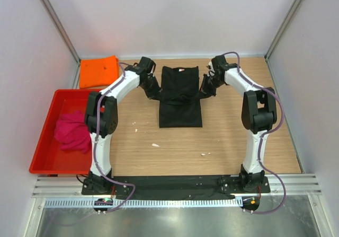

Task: Fold and stack the t-shirts
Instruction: Fold the tshirt

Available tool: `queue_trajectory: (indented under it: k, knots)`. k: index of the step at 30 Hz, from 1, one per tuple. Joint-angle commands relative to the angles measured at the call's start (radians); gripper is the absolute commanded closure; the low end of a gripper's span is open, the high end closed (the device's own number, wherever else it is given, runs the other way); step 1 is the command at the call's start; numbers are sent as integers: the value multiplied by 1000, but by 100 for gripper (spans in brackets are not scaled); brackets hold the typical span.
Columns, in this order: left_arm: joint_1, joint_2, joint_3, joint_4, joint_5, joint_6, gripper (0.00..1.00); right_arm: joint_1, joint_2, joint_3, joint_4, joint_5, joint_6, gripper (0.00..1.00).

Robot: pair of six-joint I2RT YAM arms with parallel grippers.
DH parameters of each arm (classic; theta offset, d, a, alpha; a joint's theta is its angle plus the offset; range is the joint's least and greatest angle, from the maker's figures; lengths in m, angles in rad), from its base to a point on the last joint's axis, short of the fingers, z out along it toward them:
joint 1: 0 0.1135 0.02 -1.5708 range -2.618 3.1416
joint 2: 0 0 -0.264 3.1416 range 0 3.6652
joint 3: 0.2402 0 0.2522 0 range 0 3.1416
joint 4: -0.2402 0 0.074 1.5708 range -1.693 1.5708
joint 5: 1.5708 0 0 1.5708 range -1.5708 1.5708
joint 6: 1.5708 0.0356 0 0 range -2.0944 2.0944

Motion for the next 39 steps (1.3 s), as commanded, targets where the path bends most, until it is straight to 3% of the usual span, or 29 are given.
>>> queue_trajectory:
  k: [1,8,11,17,20,21,24,25,27,28,30,32,37,39]
  knots:
    - [18,19,60,-6,11,2,100,-14,26,67,-27,-32,-25,99]
    - [21,87,111,-19,41,-3,99,-26,76,94,-32,-49,-27,99]
    - [22,107,143,-32,-13,23,87,-31,98,111,-7,-38,-35,96]
    - [25,145,347,-196,-200,170,53,-45,176,298,-91,51,-106,66]
    - [24,43,291,-180,-257,221,41,-45,98,277,-139,135,-143,48]
    - [22,7,263,-161,-231,230,40,-43,73,253,-137,135,-146,47]
    - [15,-99,113,-50,-141,218,44,-34,-22,115,-98,90,-125,47]
    - [12,-117,29,-10,-46,189,53,-20,-66,75,-49,67,-114,48]
    - [-8,-158,-39,85,-1,155,65,-2,-109,-36,37,53,-79,55]
    - [-16,-163,-91,115,37,143,67,18,-126,-104,68,57,-65,57]
    - [-39,-154,-123,165,59,131,73,30,-154,-158,129,47,0,80]
    - [-54,-134,-139,185,80,111,78,58,-149,-197,186,57,30,90]
    - [-74,-59,-122,187,68,105,81,118,-96,-179,212,152,44,88]
    - [-76,-31,-108,182,65,103,81,136,-73,-168,212,180,44,82]
